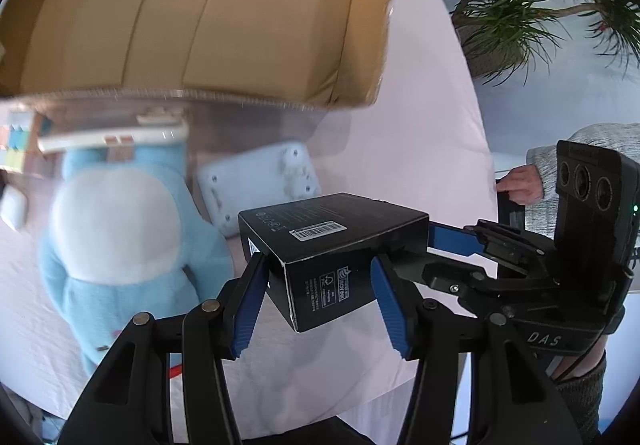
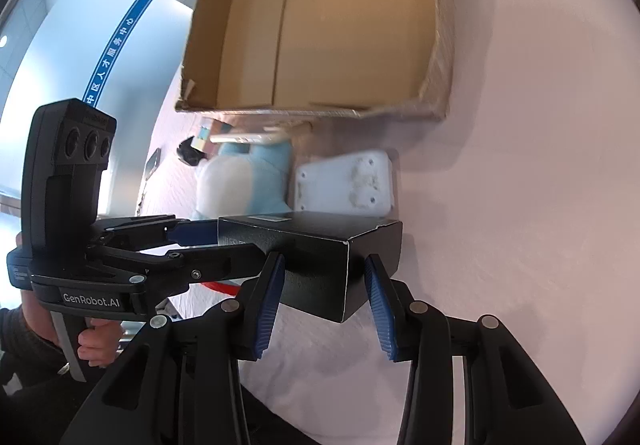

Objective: Organize objects

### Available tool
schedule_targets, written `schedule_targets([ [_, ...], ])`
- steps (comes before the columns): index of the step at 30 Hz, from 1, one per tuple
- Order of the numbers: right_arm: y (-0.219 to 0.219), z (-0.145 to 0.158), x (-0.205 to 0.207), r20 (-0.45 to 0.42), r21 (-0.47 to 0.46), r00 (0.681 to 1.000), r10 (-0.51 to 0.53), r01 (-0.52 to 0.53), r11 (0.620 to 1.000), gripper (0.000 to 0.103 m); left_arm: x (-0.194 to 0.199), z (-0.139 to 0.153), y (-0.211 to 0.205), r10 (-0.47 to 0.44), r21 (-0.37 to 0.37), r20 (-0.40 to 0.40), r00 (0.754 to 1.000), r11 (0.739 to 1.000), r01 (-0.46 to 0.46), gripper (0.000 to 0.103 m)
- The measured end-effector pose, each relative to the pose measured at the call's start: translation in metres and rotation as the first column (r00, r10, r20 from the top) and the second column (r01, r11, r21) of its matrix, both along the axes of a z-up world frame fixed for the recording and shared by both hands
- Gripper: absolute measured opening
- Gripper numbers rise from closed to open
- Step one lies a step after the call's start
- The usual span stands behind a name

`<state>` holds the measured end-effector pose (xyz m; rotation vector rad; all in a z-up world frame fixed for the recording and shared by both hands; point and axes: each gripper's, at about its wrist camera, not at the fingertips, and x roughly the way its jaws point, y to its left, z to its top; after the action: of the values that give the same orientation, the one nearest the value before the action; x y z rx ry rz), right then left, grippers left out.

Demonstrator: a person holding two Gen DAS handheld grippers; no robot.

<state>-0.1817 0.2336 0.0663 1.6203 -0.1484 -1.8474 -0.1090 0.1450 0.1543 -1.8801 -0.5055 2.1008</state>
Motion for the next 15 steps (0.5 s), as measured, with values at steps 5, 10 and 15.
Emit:
schedule_targets([
  [5,-0.010,0.025,0.004,-0.048,-0.007,0.999,0.002,-0.002,1.000,0.039,-0.005,0.029,-0.004,-0.016,-0.055,-0.070,0.997,0.998,0.012,0.051],
  [10,-0.013,0.047,-0.004,-0.081,-0.038,0.996,-0.028,0.025,0.999,0.039,-0.015,0.047,-0.011,-0.007,-0.060,-0.117,0.993,0.998,0.000,0.051],
  [15,-0.025,0.079,-0.023,-0.129,-0.036,0.991,-0.036,0.032,0.999,0.039,-0.032,0.073,-0.024,0.013,-0.052,-0.189,0.982,0.998,-0.023,0.051],
])
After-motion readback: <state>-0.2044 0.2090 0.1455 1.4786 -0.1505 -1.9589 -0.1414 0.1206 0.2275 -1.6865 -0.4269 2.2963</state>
